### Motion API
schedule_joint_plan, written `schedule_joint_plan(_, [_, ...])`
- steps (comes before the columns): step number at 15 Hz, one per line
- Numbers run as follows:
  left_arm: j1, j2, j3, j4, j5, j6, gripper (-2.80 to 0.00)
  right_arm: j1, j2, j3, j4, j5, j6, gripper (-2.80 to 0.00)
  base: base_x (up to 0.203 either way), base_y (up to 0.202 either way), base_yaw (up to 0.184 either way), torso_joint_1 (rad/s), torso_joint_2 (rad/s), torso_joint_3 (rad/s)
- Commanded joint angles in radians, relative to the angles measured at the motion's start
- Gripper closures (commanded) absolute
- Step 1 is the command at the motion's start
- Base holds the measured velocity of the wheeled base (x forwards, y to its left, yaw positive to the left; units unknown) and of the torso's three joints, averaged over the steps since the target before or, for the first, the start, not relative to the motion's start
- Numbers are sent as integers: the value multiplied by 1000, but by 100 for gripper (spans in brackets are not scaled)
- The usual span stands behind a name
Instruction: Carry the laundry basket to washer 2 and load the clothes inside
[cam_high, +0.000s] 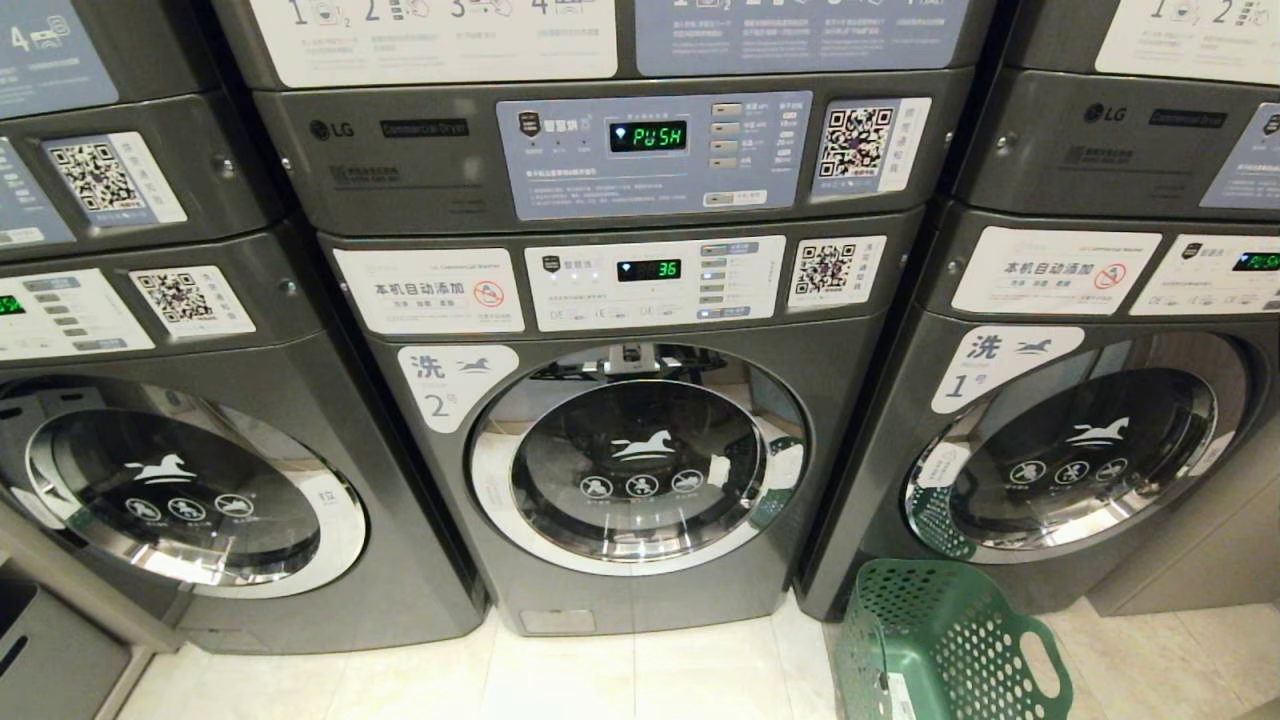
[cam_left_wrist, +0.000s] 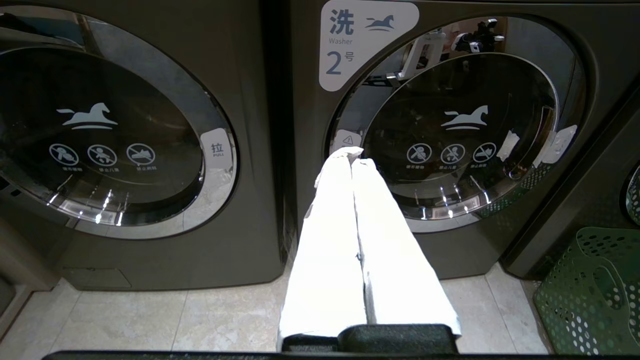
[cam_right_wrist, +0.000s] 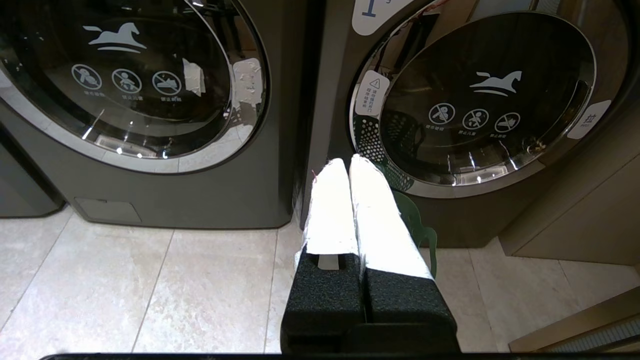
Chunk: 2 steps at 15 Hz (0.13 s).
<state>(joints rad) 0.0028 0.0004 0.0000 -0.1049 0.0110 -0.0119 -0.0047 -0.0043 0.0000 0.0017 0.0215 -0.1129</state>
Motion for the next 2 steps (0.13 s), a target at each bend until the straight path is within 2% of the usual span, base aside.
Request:
schedule_joint_plan(1, [0, 0, 40, -1, 1, 0, 0, 0, 4, 0, 2, 2, -5, 0, 0, 0, 0, 0, 0, 0])
schedule_joint_plan(2, [-1, 0, 40, -1, 1, 0, 0, 0, 4, 2, 1, 4, -8, 0, 0, 0, 0, 0, 0, 0])
